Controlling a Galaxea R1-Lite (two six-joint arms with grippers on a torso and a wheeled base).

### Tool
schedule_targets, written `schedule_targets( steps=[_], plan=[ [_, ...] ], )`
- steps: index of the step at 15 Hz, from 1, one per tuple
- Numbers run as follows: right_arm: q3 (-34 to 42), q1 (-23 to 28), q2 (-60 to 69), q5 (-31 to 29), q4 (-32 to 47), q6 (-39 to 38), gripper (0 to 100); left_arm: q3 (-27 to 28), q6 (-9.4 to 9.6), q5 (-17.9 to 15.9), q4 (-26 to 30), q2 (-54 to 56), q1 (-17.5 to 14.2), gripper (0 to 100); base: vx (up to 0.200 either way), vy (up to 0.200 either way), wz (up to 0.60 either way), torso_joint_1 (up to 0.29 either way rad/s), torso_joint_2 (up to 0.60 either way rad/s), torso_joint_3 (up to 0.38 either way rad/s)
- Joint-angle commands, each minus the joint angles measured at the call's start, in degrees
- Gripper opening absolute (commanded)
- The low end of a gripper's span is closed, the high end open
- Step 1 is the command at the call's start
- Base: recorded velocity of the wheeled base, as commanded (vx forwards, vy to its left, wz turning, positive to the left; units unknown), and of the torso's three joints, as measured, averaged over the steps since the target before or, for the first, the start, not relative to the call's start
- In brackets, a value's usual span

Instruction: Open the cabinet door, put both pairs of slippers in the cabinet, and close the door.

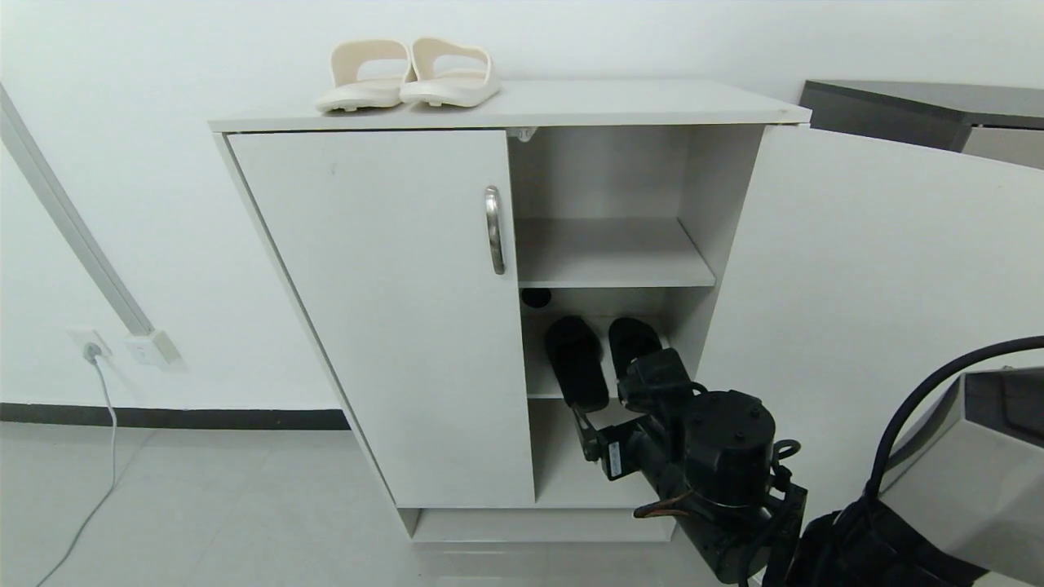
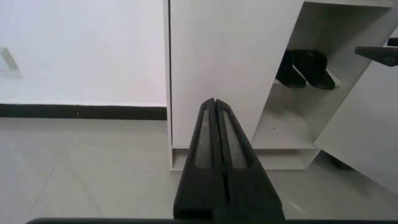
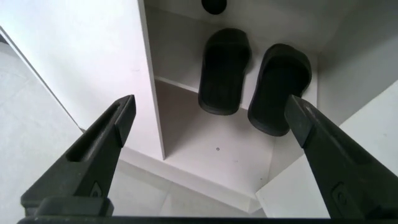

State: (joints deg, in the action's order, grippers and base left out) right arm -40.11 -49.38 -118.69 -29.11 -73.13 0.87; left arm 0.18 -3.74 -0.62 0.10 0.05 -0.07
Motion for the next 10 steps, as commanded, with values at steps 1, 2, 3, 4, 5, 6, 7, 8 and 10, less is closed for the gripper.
schedule_targets(
  steps=[1, 2, 3, 4, 5, 6, 7, 8, 10],
  plan=[
    [0.1, 0.0, -0.1, 0.0, 0.0, 0.0, 100, 0.0, -0.04, 0.0, 0.0, 0.0, 0.0, 0, 0.0, 0.0, 0.0, 0.0, 0.0, 0.0],
    [0.1, 0.0, -0.1, 0.0, 0.0, 0.0, 100, 0.0, -0.04, 0.0, 0.0, 0.0, 0.0, 0, 0.0, 0.0, 0.0, 0.0, 0.0, 0.0],
    [0.1, 0.0, -0.1, 0.0, 0.0, 0.0, 100, 0.0, -0.04, 0.0, 0.0, 0.0, 0.0, 0, 0.0, 0.0, 0.0, 0.0, 0.0, 0.0],
    [0.1, 0.0, -0.1, 0.0, 0.0, 0.0, 100, 0.0, -0.04, 0.0, 0.0, 0.0, 0.0, 0, 0.0, 0.0, 0.0, 0.0, 0.0, 0.0],
    [0.1, 0.0, -0.1, 0.0, 0.0, 0.0, 100, 0.0, -0.04, 0.0, 0.0, 0.0, 0.0, 0, 0.0, 0.0, 0.0, 0.0, 0.0, 0.0],
    [0.1, 0.0, -0.1, 0.0, 0.0, 0.0, 100, 0.0, -0.04, 0.0, 0.0, 0.0, 0.0, 0, 0.0, 0.0, 0.0, 0.0, 0.0, 0.0],
    [0.1, 0.0, -0.1, 0.0, 0.0, 0.0, 100, 0.0, -0.04, 0.1, 0.0, 0.0, 0.0, 0, 0.0, 0.2, 0.0, -0.002, 0.0, 0.002],
    [0.1, 0.0, -0.2, 0.0, 0.0, 0.0, 100, 0.0, -0.04, 0.1, 0.0, 0.0, 0.0, 0, 0.0, 0.2, 0.0, -0.002, -0.01, 0.002],
    [0.2, 0.0, -0.2, -0.1, 0.0, 0.0, 100, 0.0, -0.04, 0.1, 0.0, 0.0, 0.0, 0, 0.0, 0.2, 0.0, 0.012, 0.0, 0.0]
  ],
)
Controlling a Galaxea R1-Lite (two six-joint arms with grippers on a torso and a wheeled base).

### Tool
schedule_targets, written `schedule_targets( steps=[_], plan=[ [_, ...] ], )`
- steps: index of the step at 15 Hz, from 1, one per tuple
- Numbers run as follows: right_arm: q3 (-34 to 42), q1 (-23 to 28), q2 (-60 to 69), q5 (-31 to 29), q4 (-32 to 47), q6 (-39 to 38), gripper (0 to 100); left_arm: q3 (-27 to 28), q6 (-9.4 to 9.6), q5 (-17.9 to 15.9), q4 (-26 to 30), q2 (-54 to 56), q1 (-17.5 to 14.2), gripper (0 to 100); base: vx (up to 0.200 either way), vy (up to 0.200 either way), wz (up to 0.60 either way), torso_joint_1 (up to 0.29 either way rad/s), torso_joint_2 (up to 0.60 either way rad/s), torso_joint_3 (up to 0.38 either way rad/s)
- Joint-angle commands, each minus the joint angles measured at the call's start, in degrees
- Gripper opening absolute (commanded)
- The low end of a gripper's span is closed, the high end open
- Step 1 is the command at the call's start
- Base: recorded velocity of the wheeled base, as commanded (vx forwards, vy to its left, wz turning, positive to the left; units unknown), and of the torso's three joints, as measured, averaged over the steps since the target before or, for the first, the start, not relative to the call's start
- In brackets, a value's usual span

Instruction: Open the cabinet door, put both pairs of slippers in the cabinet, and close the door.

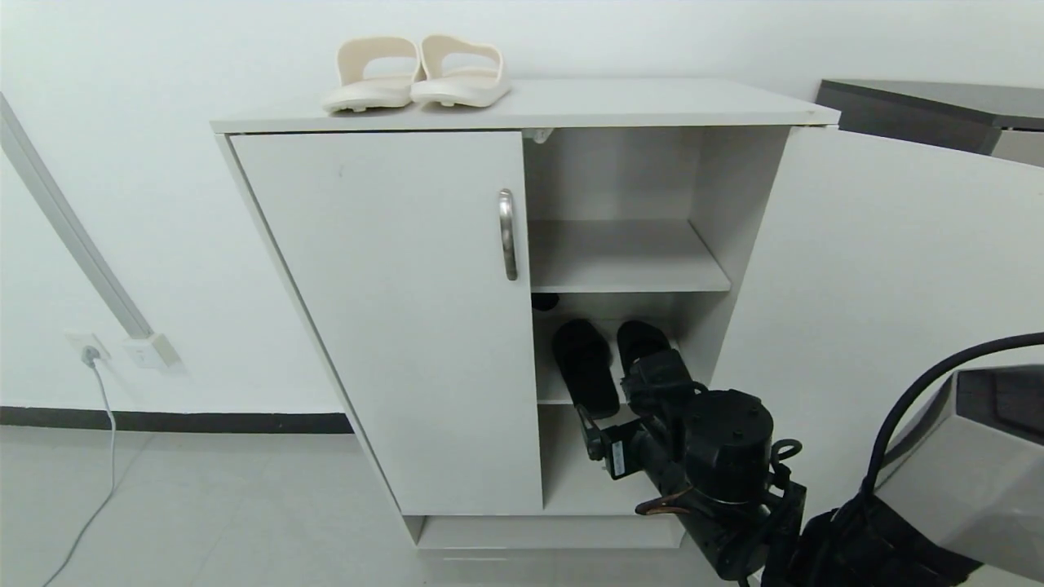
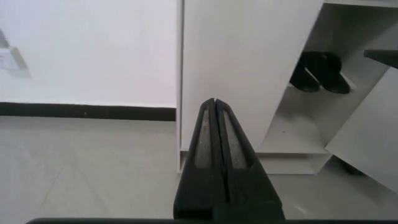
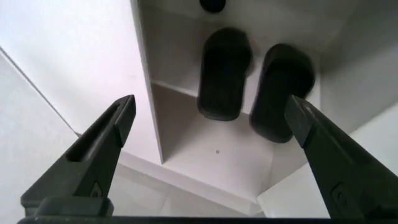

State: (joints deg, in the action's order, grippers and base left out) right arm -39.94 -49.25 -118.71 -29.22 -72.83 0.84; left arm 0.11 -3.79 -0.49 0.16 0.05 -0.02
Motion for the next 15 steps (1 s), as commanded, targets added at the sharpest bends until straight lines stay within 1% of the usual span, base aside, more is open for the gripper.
schedule_targets(
  steps=[1, 11, 15],
  plan=[
    [0.0, -0.1, -0.3, 0.0, -0.3, 0.0, 100, 0.1, 0.01, 0.0, -0.1, 0.0, -0.1, 0, 0.0, 0.2, 0.0, 0.012, 0.0, 0.012],
    [0.7, -0.1, 0.0, 0.0, -0.4, 0.0, 100, 0.1, -0.08, 0.0, -0.1, 0.0, -0.1, 0, 0.0, 0.2, 0.0, 0.0, 0.0, 0.004],
    [0.6, -0.1, 0.0, 0.0, -0.4, 0.0, 100, 0.1, 0.01, 0.0, -0.1, 0.0, -0.1, 0, 0.0, 0.0, 0.0, 0.0, 0.0, 0.0]
  ],
)
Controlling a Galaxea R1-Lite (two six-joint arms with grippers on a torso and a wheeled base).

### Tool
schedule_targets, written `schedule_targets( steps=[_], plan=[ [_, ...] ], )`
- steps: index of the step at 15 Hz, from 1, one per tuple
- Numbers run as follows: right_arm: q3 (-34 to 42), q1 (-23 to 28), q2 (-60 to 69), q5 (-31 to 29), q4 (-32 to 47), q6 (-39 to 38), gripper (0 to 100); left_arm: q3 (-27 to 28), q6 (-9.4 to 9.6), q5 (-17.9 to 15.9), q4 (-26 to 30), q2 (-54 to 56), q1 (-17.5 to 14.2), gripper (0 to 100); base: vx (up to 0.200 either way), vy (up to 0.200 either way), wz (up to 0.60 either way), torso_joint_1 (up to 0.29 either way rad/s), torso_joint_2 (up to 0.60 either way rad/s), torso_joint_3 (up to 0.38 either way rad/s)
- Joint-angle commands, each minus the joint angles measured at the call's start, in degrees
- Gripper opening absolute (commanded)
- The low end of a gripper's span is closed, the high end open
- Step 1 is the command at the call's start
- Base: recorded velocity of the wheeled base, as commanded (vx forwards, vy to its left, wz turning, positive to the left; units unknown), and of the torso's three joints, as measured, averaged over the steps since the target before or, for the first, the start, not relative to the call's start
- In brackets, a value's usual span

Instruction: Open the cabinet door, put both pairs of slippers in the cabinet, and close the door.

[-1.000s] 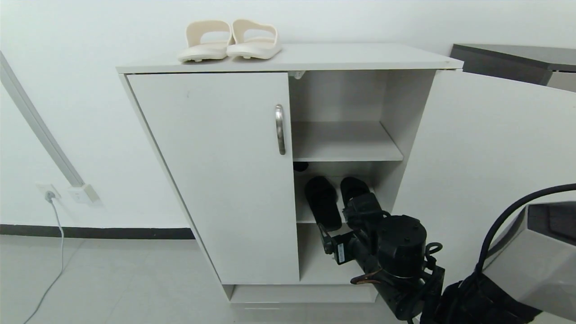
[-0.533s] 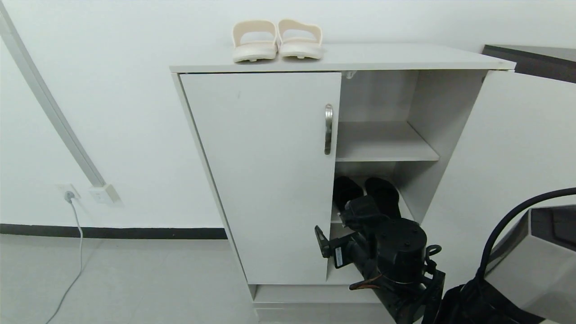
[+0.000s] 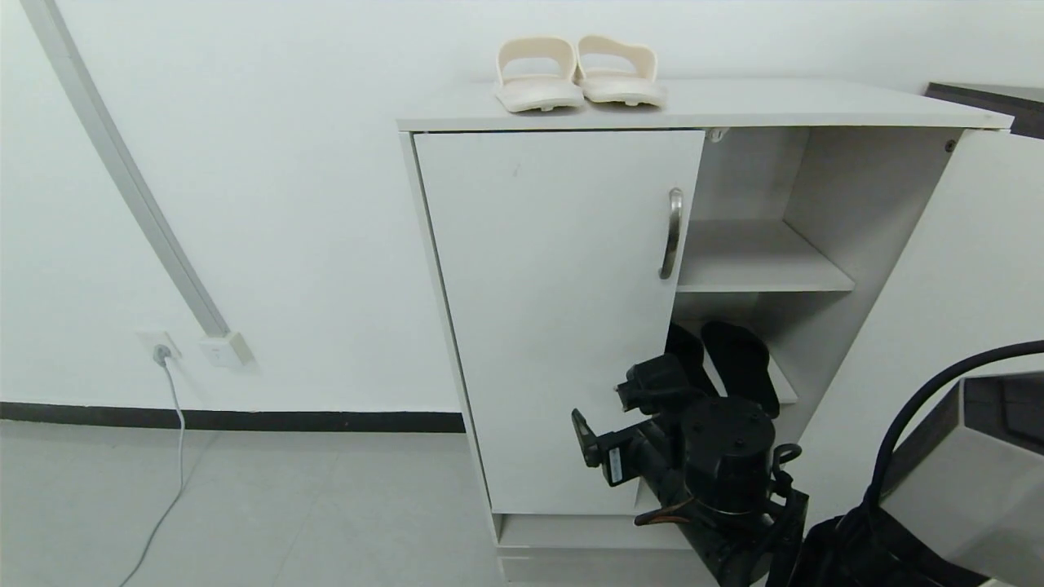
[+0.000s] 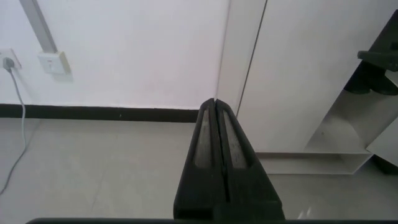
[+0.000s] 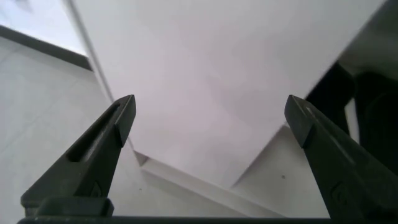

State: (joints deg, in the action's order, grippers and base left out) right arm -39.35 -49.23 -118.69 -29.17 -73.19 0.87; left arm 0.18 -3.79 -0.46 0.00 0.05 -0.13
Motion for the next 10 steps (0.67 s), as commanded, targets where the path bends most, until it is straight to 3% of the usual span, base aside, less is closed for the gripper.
schedule_targets(
  steps=[1, 10],
  plan=[
    [0.0, -0.1, -0.1, 0.0, -0.1, 0.0, 100, 0.0, 0.01, 0.0, 0.1, 0.0, 0.0, 0, 0.0, 0.0, 0.0, 0.0, 0.0, 0.0],
    [0.2, 1.0, -0.4, 0.2, -2.0, 1.0, 100, 0.0, 0.01, 0.0, 0.1, 0.0, 0.0, 0, 0.0, 0.0, 0.0, 0.0, 0.0, 0.0]
  ],
)
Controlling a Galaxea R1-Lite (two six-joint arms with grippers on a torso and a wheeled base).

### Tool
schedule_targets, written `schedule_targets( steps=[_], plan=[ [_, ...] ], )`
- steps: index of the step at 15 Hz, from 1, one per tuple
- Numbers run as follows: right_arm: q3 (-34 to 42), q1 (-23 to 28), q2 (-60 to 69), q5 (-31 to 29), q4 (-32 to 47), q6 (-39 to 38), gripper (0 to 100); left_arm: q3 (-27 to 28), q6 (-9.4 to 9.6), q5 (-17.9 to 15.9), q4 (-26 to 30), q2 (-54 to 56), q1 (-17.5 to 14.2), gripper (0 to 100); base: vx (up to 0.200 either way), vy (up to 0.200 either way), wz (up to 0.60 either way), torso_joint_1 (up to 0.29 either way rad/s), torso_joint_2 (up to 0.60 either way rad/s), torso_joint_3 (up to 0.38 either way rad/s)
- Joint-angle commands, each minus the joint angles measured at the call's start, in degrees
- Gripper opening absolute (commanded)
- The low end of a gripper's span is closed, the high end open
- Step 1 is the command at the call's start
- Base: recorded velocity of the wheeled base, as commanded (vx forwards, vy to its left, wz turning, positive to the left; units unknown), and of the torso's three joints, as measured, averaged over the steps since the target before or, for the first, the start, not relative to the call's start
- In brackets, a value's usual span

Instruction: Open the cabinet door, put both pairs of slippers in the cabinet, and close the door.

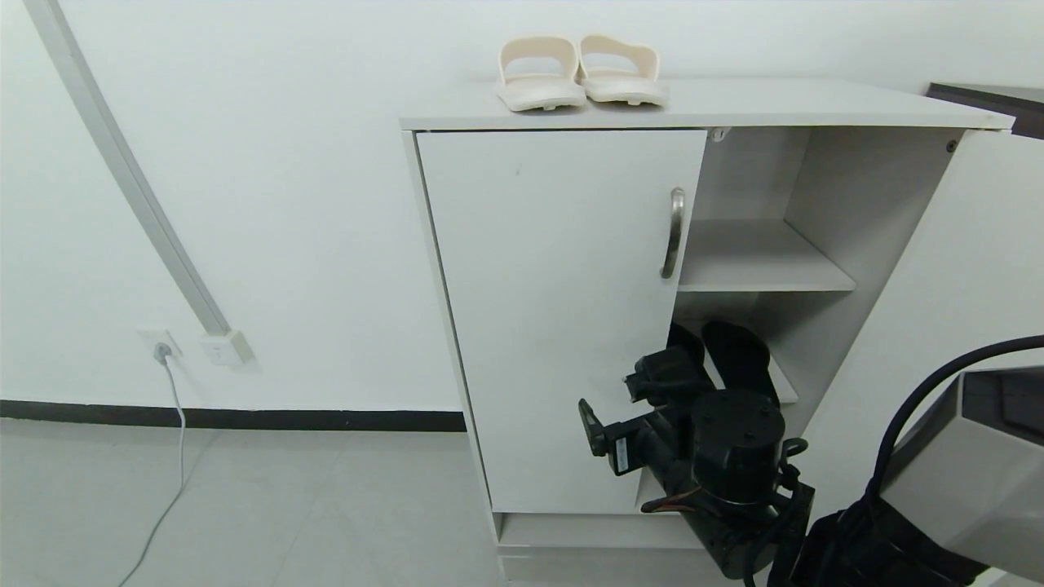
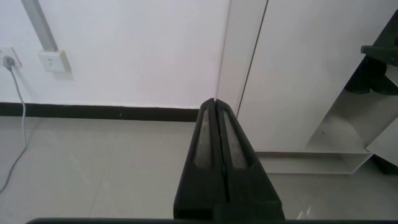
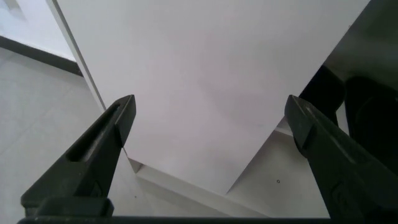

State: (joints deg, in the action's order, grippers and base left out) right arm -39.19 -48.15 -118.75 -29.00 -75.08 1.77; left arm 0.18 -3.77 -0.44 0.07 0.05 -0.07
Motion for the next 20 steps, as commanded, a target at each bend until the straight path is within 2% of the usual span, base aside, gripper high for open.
schedule_targets(
  steps=[1, 7, 12, 20],
  plan=[
    [0.3, -0.1, -0.4, 0.0, -0.1, 0.1, 100, 0.0, -0.1, 0.0, 0.0, 0.0, 0.0, 0, 0.0, 0.0, 0.0, 0.0, 0.0, 0.0],
    [0.3, -0.3, -0.5, 0.1, -0.2, 0.7, 100, 0.0, -0.01, 0.0, 0.0, 0.0, 0.0, 0, 0.0, 0.0, 0.0, 0.001, -0.02, -0.027],
    [0.3, -0.4, -0.5, 0.1, -0.2, 0.7, 100, 0.0, -0.01, 0.0, 0.0, 0.0, 0.0, 0, 0.0, 0.0, 0.0, 0.053, -0.38, -0.323],
    [0.3, -0.5, -0.5, 0.1, -0.2, 0.8, 100, 0.0, -0.1, 0.0, 0.0, 0.0, 0.0, 0, 0.0, 0.0, 0.0, 0.13, -0.46, -0.333]
  ],
)
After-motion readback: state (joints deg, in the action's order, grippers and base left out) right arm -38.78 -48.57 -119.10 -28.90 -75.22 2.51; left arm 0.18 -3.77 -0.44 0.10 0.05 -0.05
